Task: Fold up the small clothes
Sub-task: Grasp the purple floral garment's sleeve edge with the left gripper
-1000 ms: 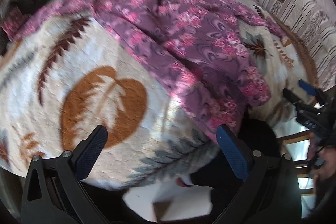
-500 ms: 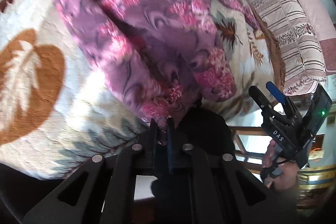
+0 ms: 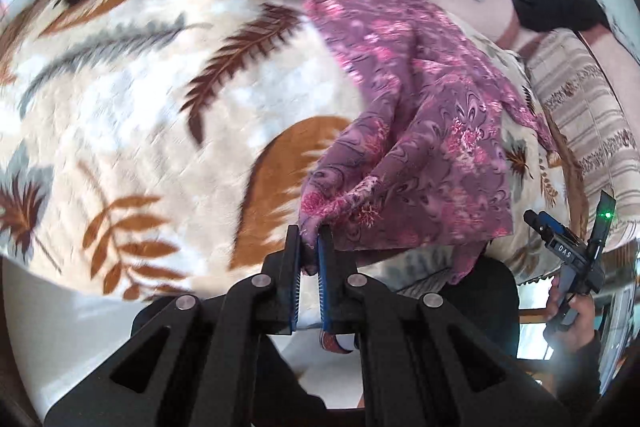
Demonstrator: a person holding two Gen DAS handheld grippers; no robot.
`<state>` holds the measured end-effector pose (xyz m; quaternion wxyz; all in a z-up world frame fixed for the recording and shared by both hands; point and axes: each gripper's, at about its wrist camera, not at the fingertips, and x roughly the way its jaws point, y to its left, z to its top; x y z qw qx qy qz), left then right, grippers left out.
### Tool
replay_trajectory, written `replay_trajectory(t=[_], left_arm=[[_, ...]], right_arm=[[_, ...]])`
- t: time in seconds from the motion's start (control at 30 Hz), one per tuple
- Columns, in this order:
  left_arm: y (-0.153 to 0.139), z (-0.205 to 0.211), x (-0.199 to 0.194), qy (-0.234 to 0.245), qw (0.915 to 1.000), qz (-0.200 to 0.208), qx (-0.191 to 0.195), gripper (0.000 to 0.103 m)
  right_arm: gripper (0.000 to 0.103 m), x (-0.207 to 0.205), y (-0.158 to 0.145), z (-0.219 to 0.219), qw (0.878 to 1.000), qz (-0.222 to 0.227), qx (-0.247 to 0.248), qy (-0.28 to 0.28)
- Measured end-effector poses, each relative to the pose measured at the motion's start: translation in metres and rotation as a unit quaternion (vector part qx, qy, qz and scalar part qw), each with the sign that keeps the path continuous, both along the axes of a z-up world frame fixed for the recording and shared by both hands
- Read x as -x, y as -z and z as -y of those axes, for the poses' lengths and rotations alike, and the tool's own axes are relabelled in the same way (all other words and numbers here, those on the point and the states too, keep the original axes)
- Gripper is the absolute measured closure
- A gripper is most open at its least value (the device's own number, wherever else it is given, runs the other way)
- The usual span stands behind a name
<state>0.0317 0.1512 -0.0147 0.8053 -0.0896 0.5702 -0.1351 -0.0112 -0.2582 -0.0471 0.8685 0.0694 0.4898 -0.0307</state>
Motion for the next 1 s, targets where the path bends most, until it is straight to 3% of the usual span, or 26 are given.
replay_trajectory(t=[0.17,0.23,0.27,0.3,0.33,0.4,0.43,0.47,0.6,0.7,0.8,0.97,1.0], left_arm=[[0.01,0.007,0.007,0.028,0.9984,-0.012,0.048,0.096],[0.014,0.019,0.005,0.043,0.9977,-0.015,0.05,0.081],[0.014,0.022,0.005,0.045,0.9972,-0.018,0.057,0.065],[0.017,0.025,0.002,0.044,0.9963,-0.025,0.069,0.055],[0.02,0.028,-0.002,0.042,0.9956,-0.03,0.079,0.055],[0.023,0.035,-0.011,0.038,0.9941,-0.039,0.094,0.059],[0.025,0.037,-0.013,0.036,0.994,-0.039,0.095,0.071],[0.023,0.038,-0.016,0.038,0.9943,-0.036,0.094,0.098],[-0.008,0.014,-0.021,-0.005,0.9957,0.014,0.091,0.099],[-0.037,-0.024,-0.024,-0.06,0.9903,0.049,0.115,0.099],[-0.051,-0.05,-0.027,-0.09,0.9884,0.07,0.101,0.099],[-0.038,-0.065,-0.028,-0.106,0.9882,0.043,0.102,0.099],[-0.035,-0.064,-0.028,-0.106,0.9887,0.039,0.099,0.099]], right_arm=[[0.016,-0.012,0.008,-0.009,1.0,-0.019,-0.014,-0.017],[0.016,-0.015,0.009,-0.012,0.999,-0.021,-0.019,-0.022],[0.016,-0.015,0.01,-0.013,0.999,-0.022,-0.022,-0.023],[0.016,-0.015,0.01,-0.014,0.999,-0.023,-0.024,-0.024],[0.016,-0.014,0.01,-0.014,0.999,-0.024,-0.026,-0.025],[0.016,-0.013,0.011,-0.013,0.999,-0.026,-0.035,-0.026],[0.016,-0.012,0.011,-0.012,0.999,-0.027,-0.039,-0.026],[0.016,-0.012,0.012,-0.011,0.998,-0.027,-0.042,-0.025],[0.016,-0.01,0.011,-0.005,0.998,-0.028,-0.057,-0.018],[0.016,-0.01,0.012,-0.004,0.997,-0.027,-0.07,-0.021],[0.017,-0.012,0.012,-0.01,0.994,-0.025,-0.097,-0.037],[0.018,-0.022,0.018,-0.036,0.988,-0.034,-0.127,-0.076],[0.023,-0.025,0.022,-0.044,0.987,-0.044,-0.129,-0.086]])
